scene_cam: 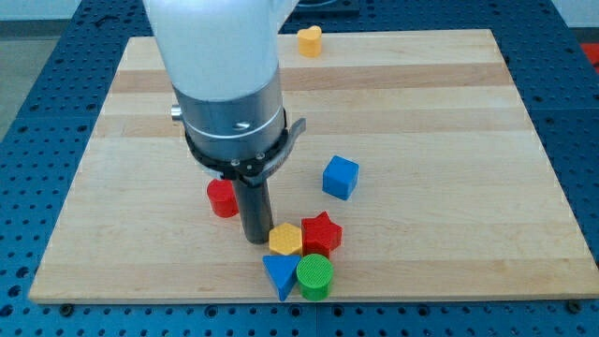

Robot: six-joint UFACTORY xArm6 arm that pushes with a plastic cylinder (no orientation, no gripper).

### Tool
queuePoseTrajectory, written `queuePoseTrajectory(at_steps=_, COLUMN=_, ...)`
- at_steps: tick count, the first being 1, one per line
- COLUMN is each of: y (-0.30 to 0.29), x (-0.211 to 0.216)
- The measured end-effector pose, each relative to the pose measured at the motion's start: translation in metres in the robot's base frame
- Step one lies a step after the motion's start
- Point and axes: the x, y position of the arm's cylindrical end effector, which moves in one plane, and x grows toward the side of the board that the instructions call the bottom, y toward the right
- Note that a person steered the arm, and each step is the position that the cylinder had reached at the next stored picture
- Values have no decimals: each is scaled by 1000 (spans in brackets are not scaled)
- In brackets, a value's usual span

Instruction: Push the red circle below the green star

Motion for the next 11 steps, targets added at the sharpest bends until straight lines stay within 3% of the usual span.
queuePoseTrajectory(at_steps=1, y=-15, x=-1)
queuePoseTrajectory(at_steps=4, y=-21, x=-61)
queuePoseTrajectory(at_steps=6, y=-46, x=-24)
queuePoseTrajectory(at_steps=9, y=-46, x=-87)
queuePoseTrajectory(at_steps=11, y=-40, x=-64)
